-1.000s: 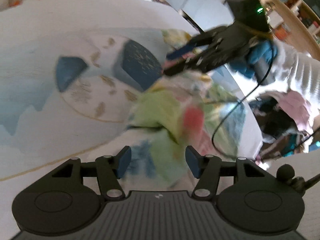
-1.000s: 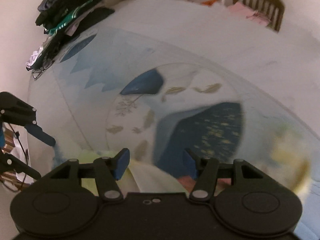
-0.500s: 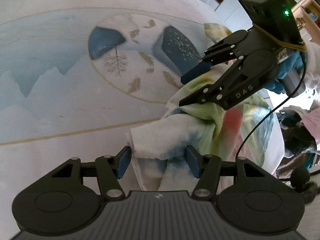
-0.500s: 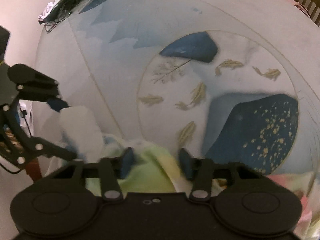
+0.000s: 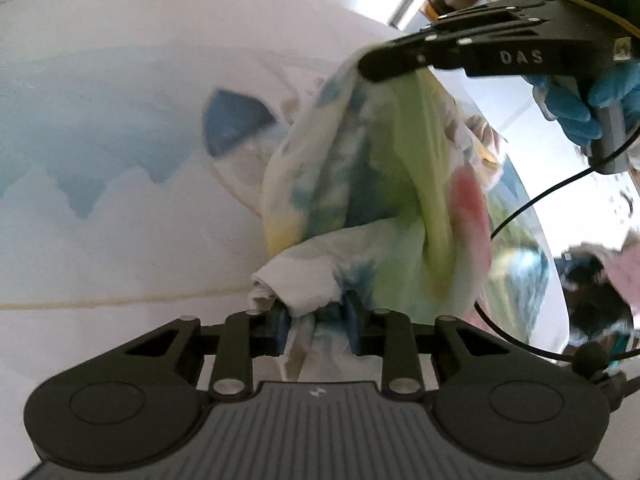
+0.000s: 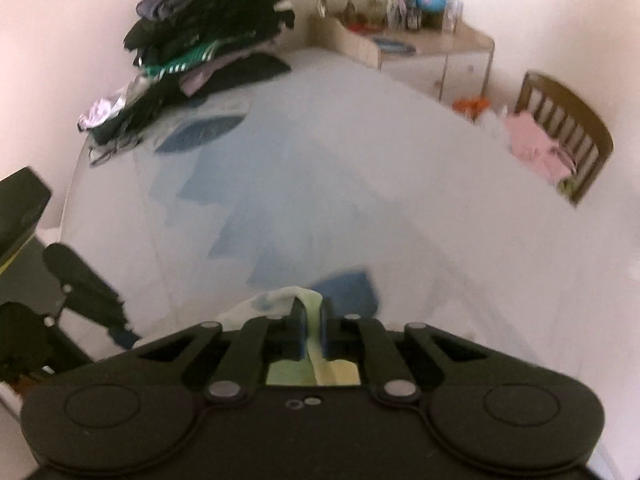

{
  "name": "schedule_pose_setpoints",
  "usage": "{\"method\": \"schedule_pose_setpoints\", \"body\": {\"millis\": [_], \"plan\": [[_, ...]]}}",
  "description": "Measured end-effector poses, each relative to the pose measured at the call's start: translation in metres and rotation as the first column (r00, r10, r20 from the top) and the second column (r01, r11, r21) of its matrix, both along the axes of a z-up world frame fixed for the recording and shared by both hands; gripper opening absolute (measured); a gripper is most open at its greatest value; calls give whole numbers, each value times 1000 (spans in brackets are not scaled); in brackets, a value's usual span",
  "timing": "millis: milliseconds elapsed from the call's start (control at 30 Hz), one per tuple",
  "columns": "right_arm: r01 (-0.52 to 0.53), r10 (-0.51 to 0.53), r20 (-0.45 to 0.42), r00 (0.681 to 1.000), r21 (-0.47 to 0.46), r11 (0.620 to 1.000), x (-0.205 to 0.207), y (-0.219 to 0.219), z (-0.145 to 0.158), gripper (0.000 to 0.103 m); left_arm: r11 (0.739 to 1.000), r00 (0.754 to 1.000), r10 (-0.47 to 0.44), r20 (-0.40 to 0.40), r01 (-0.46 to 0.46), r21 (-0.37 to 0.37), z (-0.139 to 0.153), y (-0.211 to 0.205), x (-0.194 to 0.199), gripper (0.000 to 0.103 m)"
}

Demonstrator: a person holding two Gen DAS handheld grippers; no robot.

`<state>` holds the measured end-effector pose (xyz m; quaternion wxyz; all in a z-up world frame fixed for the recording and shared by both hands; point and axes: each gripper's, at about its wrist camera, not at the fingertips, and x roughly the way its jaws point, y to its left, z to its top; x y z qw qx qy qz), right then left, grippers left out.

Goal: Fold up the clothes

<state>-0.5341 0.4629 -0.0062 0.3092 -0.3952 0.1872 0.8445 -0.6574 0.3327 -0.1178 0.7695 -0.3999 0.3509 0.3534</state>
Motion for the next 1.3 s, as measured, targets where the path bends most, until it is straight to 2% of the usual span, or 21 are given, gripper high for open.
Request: {"method": "schedule_pose_setpoints", "body": {"millis": [100,167,233,300,400,567,600,633,700,833,933,1167,1300], "plan": [[19,-16,-53,998,53,998,-17,27,7,103,998,999,54,1,-54,-11,3,11,-18,26],[62,-55,-101,993,66,996,-25,46,6,103,995,995,95,0,-95,-29,2,17,-31,27],[105,-92,-148,985,76,992,-32,64,5,103,992,992,124,-26,-125,-16,1,16,-40,27],[133,-124,-183,975,38,990,-40,84,-4,103,990,989,139,-56,-140,0,1,14,-46,27],[109,-109,-117,987,-5,994,-54,99,-28,103,984,982,176,-64,-177,-9,-2,11,-56,27],[104,-105,-47,993,-31,994,-47,99,-38,103,974,970,225,-93,-224,26,3,13,-69,30],[111,-112,-41,993,-27,993,-38,99,-36,103,972,967,235,-99,-232,34,4,13,-72,39],[123,-124,-28,992,-23,992,-28,97,-34,103,970,964,242,-109,-238,49,4,14,-74,55],[146,-146,-2,989,-16,989,-7,94,-30,103,966,959,249,-133,-235,107,10,26,-79,65],[214,-213,71,974,-8,977,40,88,-31,103,962,961,224,-163,-191,197,19,69,-78,66],[296,-291,113,950,-26,955,78,82,-36,103,957,959,203,-197,-152,246,17,109,-73,66],[429,-420,175,890,-12,903,139,65,-44,103,964,945,119,-303,-38,262,-5,172,-48,66],[484,-470,204,859,-23,875,162,67,-54,103,972,947,85,-309,-10,234,-20,189,-41,66]]}}
